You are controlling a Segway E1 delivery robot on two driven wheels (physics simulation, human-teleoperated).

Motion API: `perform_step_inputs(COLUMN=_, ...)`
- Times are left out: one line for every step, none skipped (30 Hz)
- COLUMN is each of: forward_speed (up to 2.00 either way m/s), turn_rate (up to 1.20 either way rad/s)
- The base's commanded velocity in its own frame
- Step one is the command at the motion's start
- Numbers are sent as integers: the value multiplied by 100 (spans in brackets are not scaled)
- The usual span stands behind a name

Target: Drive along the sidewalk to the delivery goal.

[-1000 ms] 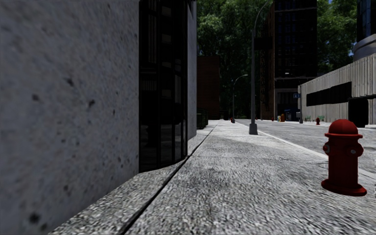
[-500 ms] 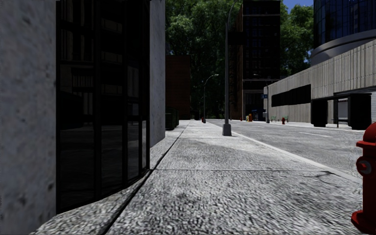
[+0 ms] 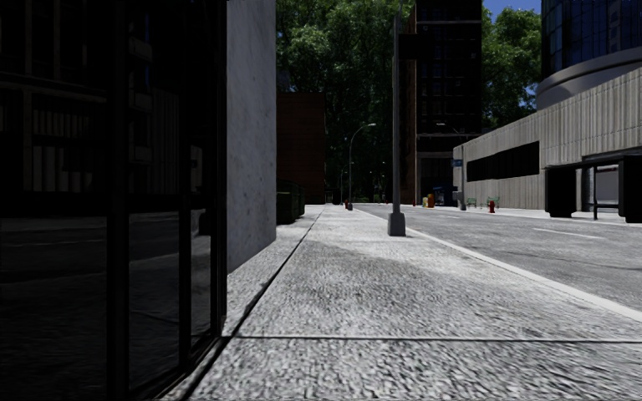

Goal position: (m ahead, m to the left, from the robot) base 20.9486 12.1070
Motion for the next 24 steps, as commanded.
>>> perform_step_inputs(forward_speed=200, turn_rate=0)
perform_step_inputs(forward_speed=200, turn_rate=0)
perform_step_inputs(forward_speed=200, turn_rate=0)
perform_step_inputs(forward_speed=200, turn_rate=0)
perform_step_inputs(forward_speed=200, turn_rate=0)
perform_step_inputs(forward_speed=200, turn_rate=-8)
perform_step_inputs(forward_speed=200, turn_rate=-15)
perform_step_inputs(forward_speed=200, turn_rate=-15)
perform_step_inputs(forward_speed=200, turn_rate=-19)
perform_step_inputs(forward_speed=200, turn_rate=-23)
perform_step_inputs(forward_speed=200, turn_rate=-25)
perform_step_inputs(forward_speed=200, turn_rate=-25)
perform_step_inputs(forward_speed=200, turn_rate=-27)
perform_step_inputs(forward_speed=200, turn_rate=-27)
perform_step_inputs(forward_speed=200, turn_rate=-27)
perform_step_inputs(forward_speed=200, turn_rate=-27)
perform_step_inputs(forward_speed=200, turn_rate=-28)
perform_step_inputs(forward_speed=200, turn_rate=-29)
perform_step_inputs(forward_speed=200, turn_rate=-29)
perform_step_inputs(forward_speed=200, turn_rate=-29)
perform_step_inputs(forward_speed=200, turn_rate=-29)
perform_step_inputs(forward_speed=200, turn_rate=-29)
perform_step_inputs(forward_speed=200, turn_rate=-29)
perform_step_inputs(forward_speed=200, turn_rate=-29)
